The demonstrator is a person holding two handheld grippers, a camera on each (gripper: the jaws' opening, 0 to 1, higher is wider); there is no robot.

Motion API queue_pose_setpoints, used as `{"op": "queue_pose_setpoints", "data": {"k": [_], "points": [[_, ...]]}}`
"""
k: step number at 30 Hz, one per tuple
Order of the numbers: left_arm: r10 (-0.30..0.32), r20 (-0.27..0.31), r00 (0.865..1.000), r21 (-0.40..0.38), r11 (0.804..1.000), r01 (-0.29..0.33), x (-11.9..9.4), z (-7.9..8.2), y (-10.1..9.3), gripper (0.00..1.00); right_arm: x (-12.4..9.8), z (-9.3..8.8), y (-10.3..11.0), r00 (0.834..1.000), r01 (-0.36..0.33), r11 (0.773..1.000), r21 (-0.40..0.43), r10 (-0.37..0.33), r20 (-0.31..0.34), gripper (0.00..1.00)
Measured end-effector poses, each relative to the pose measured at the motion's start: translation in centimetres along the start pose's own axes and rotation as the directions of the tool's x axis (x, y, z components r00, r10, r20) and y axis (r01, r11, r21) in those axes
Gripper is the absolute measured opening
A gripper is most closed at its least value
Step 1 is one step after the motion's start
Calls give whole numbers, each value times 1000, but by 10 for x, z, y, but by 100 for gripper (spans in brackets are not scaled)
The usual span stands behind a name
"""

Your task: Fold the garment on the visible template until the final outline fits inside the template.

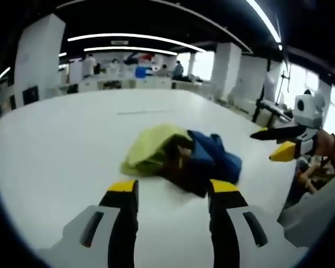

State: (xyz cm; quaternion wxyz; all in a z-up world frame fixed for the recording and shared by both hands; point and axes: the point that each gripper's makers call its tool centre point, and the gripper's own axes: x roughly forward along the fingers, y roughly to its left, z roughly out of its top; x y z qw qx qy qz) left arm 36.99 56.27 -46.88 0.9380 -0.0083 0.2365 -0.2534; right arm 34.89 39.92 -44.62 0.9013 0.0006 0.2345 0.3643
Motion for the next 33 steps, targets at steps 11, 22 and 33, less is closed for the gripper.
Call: {"op": "queue_pose_setpoints", "data": {"k": [11,22,33], "points": [[-65,-44,997,-10,998,65,26,-10,-9,37,22,-9,-1,998,-39,999,21,40,-52,51],[-78,-63,995,-80,994,72,43,-26,-2,31,46,-22,3,992,-78,996,33,81,-99,40],[-130,-84,988,-108,987,120,59,-33,-16,25,59,-32,0,989,-63,998,25,65,-135,27]]}}
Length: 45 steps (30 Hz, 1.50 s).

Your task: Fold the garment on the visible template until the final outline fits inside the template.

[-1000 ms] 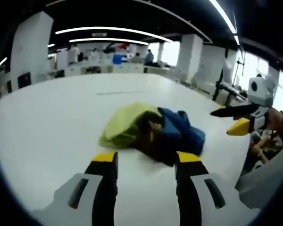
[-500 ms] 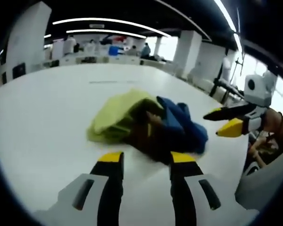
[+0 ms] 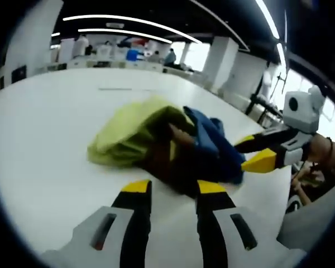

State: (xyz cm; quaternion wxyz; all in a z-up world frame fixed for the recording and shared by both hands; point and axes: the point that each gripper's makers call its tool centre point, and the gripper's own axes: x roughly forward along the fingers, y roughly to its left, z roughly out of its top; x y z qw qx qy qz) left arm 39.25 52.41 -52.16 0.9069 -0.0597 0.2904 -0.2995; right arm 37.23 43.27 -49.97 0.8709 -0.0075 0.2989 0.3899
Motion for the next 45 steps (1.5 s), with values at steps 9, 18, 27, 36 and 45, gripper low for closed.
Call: {"op": "queue_pose_setpoints", "data": {"k": [9,18,27,36,45], "points": [[-12,-11,1000,-42,999,11,9,-3,-7,19,1,-7,-12,998,51,999,9,-51,-31,12],[16,-8,1000,-77,997,-16,12,-2,-5,13,-1,-6,-17,997,73,997,13,-73,-25,0],[-14,36,999,-125,992,19,10,6,-11,0,-6,-4,-21,996,87,996,16,-87,-26,0],[-26,64,998,-111,993,33,5,19,-14,0,-14,7,-26,994,110,994,-4,-110,4,0],[-32,57,998,-78,996,36,3,21,-15,0,-16,9,-30,993,122,993,-6,-122,8,0]]}}
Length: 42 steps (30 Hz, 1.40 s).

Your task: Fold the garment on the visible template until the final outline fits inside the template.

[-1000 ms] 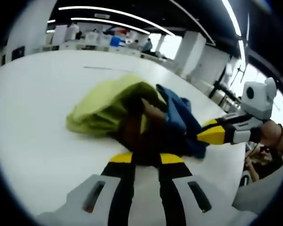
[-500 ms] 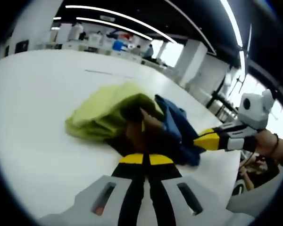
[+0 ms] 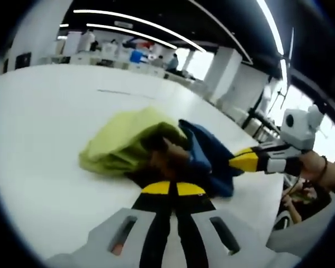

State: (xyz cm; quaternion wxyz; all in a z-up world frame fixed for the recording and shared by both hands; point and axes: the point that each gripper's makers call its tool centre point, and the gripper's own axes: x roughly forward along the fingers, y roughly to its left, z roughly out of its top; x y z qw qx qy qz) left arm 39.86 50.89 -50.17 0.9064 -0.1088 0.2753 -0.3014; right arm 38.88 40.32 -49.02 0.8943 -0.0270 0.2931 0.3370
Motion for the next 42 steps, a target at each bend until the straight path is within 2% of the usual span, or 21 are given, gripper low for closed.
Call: {"op": "queue_pose_setpoints", "data": {"k": [2,4,6,8,17,21,25,33,38,42], "points": [[-7,3,1000,-3,1000,7,1,1,-2,5,0,-1,0,1000,1,1000,1,-1,-4,0],[7,1,1000,29,1000,-7,2,1,-1,11,0,-1,0,1000,2,1000,1,-2,-4,0],[9,2,1000,32,999,-9,2,3,0,13,0,-1,0,1000,2,1000,2,-2,-4,0],[0,17,1000,25,1000,0,3,6,-1,12,0,-1,0,1000,2,1000,5,-2,-5,0],[10,9,1000,13,1000,-10,5,7,1,1,-3,0,-4,1000,13,1000,4,-13,0,0],[8,20,1000,-4,1000,-8,-2,12,-2,1,-11,6,-9,1000,25,1000,-1,-25,15,0],[7,11,1000,28,1000,-7,-10,19,-4,1,-19,16,-19,998,54,999,-9,-53,34,0],[-4,48,999,98,995,-1,-29,47,-9,1,-31,34,-35,994,88,996,-34,-86,64,0],[-20,82,996,100,995,12,-41,68,-9,1,-37,45,-47,991,106,994,-25,-104,82,0],[-8,84,996,158,987,-6,-51,82,-7,1,-42,53,-57,987,133,991,-33,-129,92,0]]}}
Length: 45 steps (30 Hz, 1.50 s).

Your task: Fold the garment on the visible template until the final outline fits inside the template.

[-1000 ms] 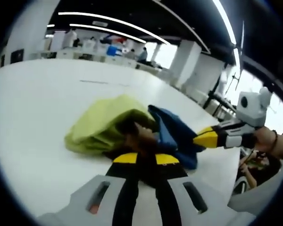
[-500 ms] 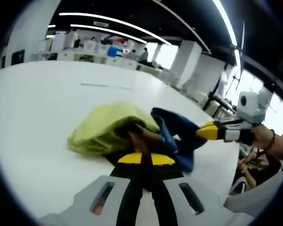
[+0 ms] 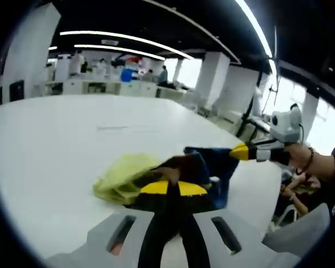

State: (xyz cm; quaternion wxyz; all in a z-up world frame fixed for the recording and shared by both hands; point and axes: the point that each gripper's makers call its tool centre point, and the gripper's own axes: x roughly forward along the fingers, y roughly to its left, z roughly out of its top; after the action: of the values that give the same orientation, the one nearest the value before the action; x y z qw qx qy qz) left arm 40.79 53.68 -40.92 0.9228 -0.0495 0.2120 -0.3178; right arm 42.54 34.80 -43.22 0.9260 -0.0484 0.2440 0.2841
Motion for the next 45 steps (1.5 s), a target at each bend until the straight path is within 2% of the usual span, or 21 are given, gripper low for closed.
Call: {"op": "queue_pose_setpoints", "data": {"k": [5,9,15,17,26,30,31,32,37,45], "points": [[-15,16,1000,26,1000,15,-12,18,2,1,-4,5,-12,1000,26,1000,5,-27,5,0],[1,31,1000,62,998,-2,-20,28,9,1,-6,9,-18,999,42,999,17,-42,12,0],[23,49,999,81,996,-27,-17,44,21,1,-7,18,-29,998,52,998,26,-53,28,0],[29,66,997,84,996,-35,-13,53,23,1,-7,21,-31,998,53,998,31,-54,33,0],[35,103,994,63,997,-42,18,86,35,1,-5,30,-55,996,80,995,65,-83,45,0],[46,110,993,51,997,-52,36,98,49,1,-4,31,-68,995,85,989,121,-91,50,0],[54,110,992,51,997,-60,39,99,52,1,-3,32,-67,996,65,979,193,-77,55,0],[62,105,993,55,996,-68,42,100,55,1,-2,32,-68,996,53,971,231,-68,56,0],[79,68,995,95,992,-85,61,103,68,1,4,32,-78,995,67,975,211,-80,54,0],[97,22,995,86,991,-98,86,104,89,1,14,33,-94,993,95,970,226,-107,45,0]]}}
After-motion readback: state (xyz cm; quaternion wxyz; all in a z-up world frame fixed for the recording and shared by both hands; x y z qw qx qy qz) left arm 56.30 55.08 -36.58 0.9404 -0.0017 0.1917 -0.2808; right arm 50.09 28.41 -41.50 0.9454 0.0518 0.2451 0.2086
